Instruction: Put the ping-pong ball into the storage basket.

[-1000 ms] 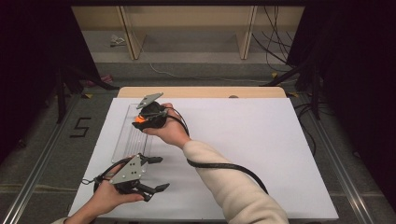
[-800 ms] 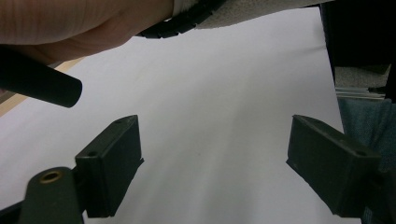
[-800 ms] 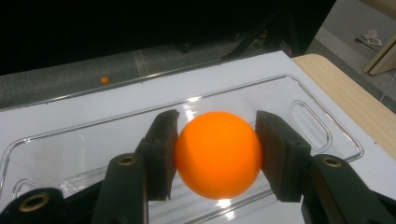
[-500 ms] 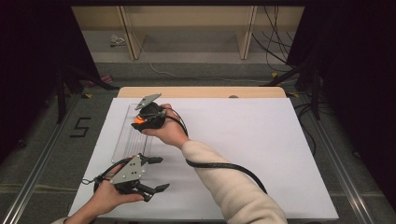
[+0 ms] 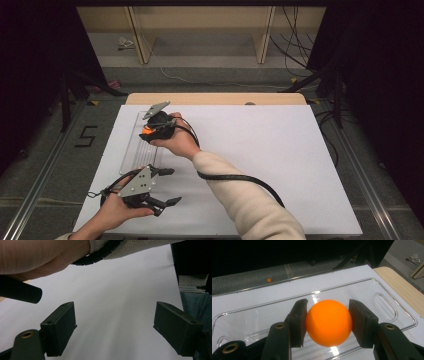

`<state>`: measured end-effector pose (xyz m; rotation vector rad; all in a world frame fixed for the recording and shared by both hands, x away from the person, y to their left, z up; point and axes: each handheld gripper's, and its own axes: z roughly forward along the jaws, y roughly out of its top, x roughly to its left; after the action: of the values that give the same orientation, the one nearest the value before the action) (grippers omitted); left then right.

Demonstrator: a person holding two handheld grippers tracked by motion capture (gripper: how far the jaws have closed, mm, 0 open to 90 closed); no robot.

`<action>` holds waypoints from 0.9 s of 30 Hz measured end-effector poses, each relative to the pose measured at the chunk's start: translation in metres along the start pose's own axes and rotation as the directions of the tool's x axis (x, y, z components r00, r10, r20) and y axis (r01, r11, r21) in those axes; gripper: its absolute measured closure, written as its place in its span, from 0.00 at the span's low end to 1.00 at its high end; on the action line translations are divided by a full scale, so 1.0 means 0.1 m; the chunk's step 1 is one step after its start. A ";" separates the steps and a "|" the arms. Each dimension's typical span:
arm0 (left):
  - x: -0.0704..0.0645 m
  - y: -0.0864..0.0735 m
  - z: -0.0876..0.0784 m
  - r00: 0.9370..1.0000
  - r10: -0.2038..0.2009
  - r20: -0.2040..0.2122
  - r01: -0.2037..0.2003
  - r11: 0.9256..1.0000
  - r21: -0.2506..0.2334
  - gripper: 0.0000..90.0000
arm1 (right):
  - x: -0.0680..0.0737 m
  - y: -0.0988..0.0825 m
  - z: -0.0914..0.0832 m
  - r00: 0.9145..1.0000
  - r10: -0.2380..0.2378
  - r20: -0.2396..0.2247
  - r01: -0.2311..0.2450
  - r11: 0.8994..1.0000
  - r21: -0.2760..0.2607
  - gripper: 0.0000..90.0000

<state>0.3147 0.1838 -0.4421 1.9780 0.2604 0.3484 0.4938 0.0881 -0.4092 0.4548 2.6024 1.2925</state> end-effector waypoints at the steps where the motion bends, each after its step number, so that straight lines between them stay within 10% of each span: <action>1: 0.00 0.00 0.00 1.000 0.000 0.000 0.000 1.000 0.000 0.19 | 0.00 0.00 0.00 1.000 0.000 0.000 0.000 1.000 0.000 0.57; 27: 0.00 -0.01 0.00 1.000 0.008 0.003 -0.008 1.000 0.002 0.20 | 0.02 -0.03 0.07 1.000 -0.005 -0.009 0.005 1.000 0.019 0.57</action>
<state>0.3146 0.1836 -0.4428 1.9820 0.2514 0.3503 0.4934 0.0923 -0.4156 0.4463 2.6241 1.2721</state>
